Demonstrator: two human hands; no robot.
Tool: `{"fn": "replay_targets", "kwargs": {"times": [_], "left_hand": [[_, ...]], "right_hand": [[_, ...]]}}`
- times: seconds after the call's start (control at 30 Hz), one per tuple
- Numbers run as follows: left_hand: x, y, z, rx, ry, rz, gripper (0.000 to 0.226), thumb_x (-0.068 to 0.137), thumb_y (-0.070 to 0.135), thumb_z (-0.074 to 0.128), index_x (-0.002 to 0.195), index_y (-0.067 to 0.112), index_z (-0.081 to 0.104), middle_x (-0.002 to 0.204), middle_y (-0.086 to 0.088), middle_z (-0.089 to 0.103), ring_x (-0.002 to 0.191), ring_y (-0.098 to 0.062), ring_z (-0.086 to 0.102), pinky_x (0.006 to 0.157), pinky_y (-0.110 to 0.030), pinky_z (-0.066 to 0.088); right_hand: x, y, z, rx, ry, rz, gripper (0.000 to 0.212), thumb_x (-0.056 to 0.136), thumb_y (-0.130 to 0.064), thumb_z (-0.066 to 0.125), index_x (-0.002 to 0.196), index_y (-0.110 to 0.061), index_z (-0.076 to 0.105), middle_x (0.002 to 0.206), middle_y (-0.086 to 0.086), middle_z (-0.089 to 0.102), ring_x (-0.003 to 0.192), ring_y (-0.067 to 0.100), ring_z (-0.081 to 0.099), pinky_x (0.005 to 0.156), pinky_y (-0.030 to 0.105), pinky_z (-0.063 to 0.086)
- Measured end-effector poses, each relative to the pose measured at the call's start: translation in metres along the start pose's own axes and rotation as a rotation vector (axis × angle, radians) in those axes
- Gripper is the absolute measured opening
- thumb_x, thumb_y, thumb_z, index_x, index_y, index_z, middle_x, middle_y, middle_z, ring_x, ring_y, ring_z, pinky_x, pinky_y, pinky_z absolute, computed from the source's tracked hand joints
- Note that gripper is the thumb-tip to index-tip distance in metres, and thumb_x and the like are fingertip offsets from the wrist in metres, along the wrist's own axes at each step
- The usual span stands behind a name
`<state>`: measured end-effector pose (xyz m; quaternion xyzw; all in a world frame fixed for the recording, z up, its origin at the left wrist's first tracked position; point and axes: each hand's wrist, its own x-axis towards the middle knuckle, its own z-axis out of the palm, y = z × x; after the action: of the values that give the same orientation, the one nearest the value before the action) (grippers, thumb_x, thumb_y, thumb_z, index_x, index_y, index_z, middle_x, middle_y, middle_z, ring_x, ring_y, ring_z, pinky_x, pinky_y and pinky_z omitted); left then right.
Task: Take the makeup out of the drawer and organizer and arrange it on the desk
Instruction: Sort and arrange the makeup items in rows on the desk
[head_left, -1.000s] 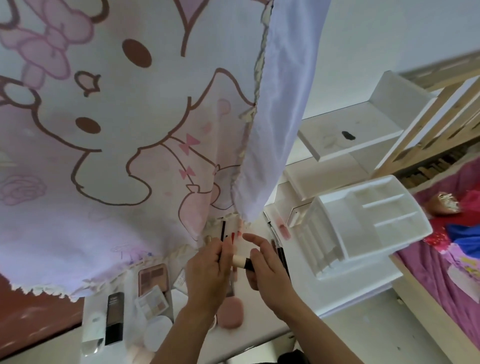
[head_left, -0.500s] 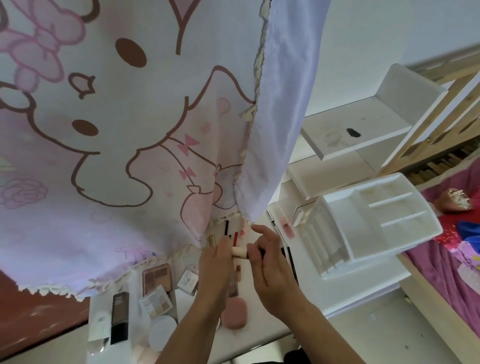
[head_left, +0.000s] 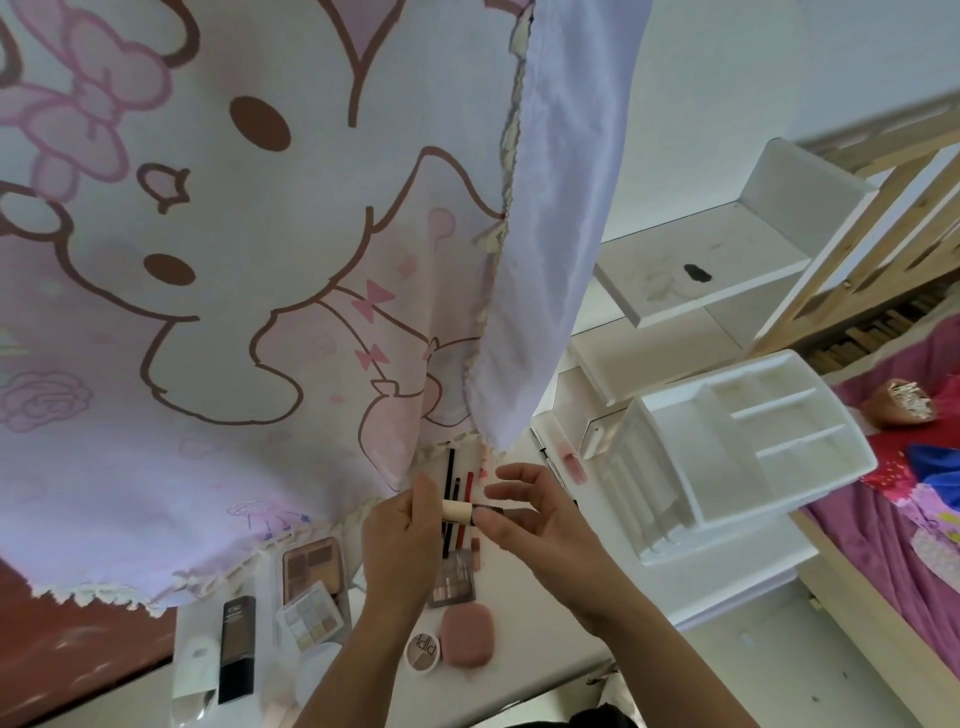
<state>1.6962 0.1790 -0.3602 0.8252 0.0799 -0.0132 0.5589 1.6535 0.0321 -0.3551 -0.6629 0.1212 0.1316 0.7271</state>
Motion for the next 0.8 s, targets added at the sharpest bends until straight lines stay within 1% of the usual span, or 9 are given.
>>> {"fn": "replay_targets", "kwargs": {"times": [0.07,0.13,0.23,0.27,0.33,0.4,0.5,0.6,0.8], "left_hand": [[-0.002,0.001,0.000,0.016,-0.013,0.026,0.054,0.101,0.023,0.046,0.047,0.012,0.045,0.036,0.007,0.035,0.036,-0.007,0.034,0.038,-0.014,0.027],[-0.003,0.003,0.000,0.021,-0.015,0.039,0.054,0.101,0.022,0.046,0.047,0.013,0.043,0.036,0.007,0.034,0.036,-0.007,0.033,0.038,-0.014,0.027],[-0.002,0.003,0.000,0.016,0.002,0.039,0.056,0.101,0.021,0.046,0.045,0.016,0.041,0.035,0.008,0.032,0.036,-0.008,0.031,0.038,-0.014,0.026],[-0.001,0.002,-0.001,0.012,0.008,0.034,0.056,0.101,0.021,0.047,0.045,0.015,0.041,0.035,0.008,0.032,0.036,-0.008,0.031,0.039,-0.014,0.026],[-0.001,0.002,-0.002,0.017,0.002,0.046,0.055,0.100,0.022,0.046,0.046,0.013,0.046,0.035,0.007,0.035,0.036,-0.008,0.034,0.039,-0.015,0.028],[-0.001,0.003,-0.003,0.015,-0.015,0.059,0.054,0.100,0.022,0.046,0.047,0.011,0.047,0.034,0.006,0.036,0.035,-0.008,0.036,0.038,-0.015,0.029],[-0.001,0.004,-0.003,0.015,-0.005,0.047,0.054,0.100,0.021,0.046,0.047,0.013,0.042,0.035,0.008,0.032,0.035,-0.008,0.031,0.038,-0.015,0.026],[0.003,0.002,-0.006,0.008,0.018,0.022,0.054,0.100,0.023,0.045,0.047,0.017,0.038,0.037,0.009,0.029,0.036,-0.007,0.029,0.041,-0.020,0.027],[0.008,-0.002,-0.007,0.002,0.020,-0.002,0.054,0.102,0.032,0.045,0.050,0.019,0.038,0.042,0.009,0.031,0.041,-0.006,0.029,0.049,-0.025,0.028]], "right_hand": [[-0.002,-0.007,0.000,-0.043,-0.055,0.050,0.032,0.095,-0.049,0.056,0.115,-0.024,0.060,0.098,-0.002,0.072,0.082,0.015,0.069,0.071,0.023,0.052],[-0.002,-0.009,0.002,-0.066,-0.085,0.069,0.035,0.102,-0.043,0.047,0.108,-0.013,0.064,0.084,0.006,0.072,0.069,0.018,0.064,0.062,0.025,0.047],[-0.002,-0.001,0.000,0.001,-0.065,0.028,0.017,0.095,-0.016,0.065,0.112,-0.015,0.061,0.100,0.003,0.070,0.079,0.015,0.067,0.071,0.023,0.051],[-0.002,0.000,-0.001,0.040,-0.071,0.024,0.030,0.090,-0.011,0.071,0.116,-0.020,0.059,0.110,0.001,0.067,0.087,0.014,0.069,0.077,0.024,0.053],[-0.002,-0.001,-0.002,0.074,-0.087,0.037,0.041,0.087,-0.022,0.075,0.123,-0.026,0.056,0.120,-0.001,0.065,0.096,0.016,0.070,0.083,0.027,0.055],[-0.003,-0.006,-0.001,0.062,-0.100,0.071,0.034,0.093,-0.039,0.063,0.122,-0.022,0.060,0.109,0.002,0.071,0.083,0.019,0.070,0.074,0.027,0.054],[-0.003,-0.005,0.000,0.002,-0.075,0.050,0.030,0.101,-0.035,0.052,0.109,-0.011,0.069,0.084,0.005,0.072,0.068,0.016,0.063,0.062,0.023,0.048],[-0.003,-0.001,-0.006,0.020,-0.014,-0.007,0.018,0.098,-0.022,0.060,0.109,-0.017,0.073,0.083,0.004,0.071,0.071,0.013,0.064,0.065,0.022,0.050],[0.002,0.005,-0.013,0.041,0.010,-0.037,0.020,0.094,-0.020,0.067,0.113,-0.024,0.072,0.086,0.002,0.073,0.081,0.015,0.067,0.073,0.025,0.052]]}}
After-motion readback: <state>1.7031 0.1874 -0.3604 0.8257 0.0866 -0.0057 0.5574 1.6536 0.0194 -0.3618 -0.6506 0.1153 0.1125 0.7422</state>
